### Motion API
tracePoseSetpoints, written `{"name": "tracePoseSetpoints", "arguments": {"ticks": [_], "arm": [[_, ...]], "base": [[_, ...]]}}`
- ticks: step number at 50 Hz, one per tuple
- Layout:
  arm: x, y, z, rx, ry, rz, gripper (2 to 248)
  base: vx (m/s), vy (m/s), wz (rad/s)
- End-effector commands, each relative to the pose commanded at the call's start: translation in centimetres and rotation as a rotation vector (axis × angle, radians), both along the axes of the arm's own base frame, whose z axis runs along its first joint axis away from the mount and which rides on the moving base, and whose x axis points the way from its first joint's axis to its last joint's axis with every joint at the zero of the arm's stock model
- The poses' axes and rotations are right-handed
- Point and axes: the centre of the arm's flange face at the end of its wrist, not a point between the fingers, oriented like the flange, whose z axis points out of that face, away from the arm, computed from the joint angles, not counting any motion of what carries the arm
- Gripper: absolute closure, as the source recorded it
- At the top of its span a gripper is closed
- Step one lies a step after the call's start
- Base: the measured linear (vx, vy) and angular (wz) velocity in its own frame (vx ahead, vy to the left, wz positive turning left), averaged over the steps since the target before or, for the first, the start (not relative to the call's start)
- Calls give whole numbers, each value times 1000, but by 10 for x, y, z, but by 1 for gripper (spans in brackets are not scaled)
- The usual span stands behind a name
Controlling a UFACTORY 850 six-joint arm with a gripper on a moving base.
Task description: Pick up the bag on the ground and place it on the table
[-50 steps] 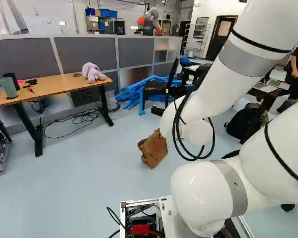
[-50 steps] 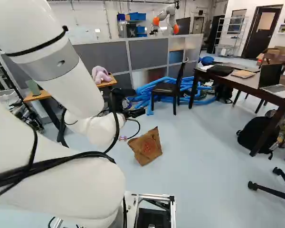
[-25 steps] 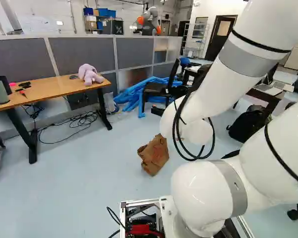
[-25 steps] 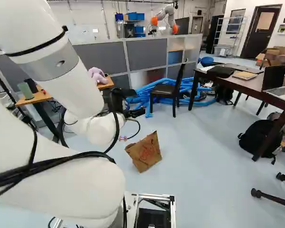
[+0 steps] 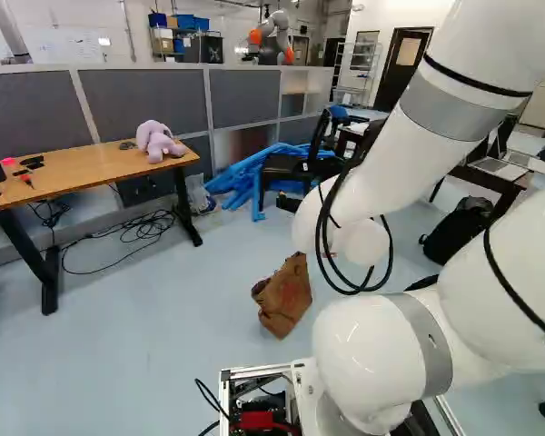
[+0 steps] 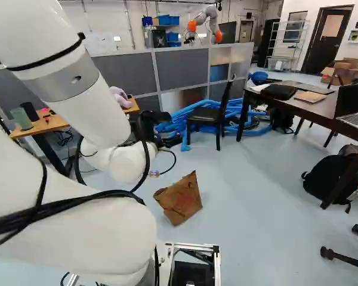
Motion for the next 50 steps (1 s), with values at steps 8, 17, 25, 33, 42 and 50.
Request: {"name": "tracePoseSetpoints", "arguments": {"ticks": [8,17,25,33,42,50], "arm": [[0,0,0,0,0,0,3],[0,0,0,0,0,0,3],[0,0,0,0,0,0,3],[0,0,0,0,0,0,3],[0,0,0,0,0,0,3],[0,0,0,0,0,0,3]], "base": [[150,-2,-21],[151,1,-18],[144,-1,-21],[130,1,-16],[107,0,-17],[100,0,-14]]}}
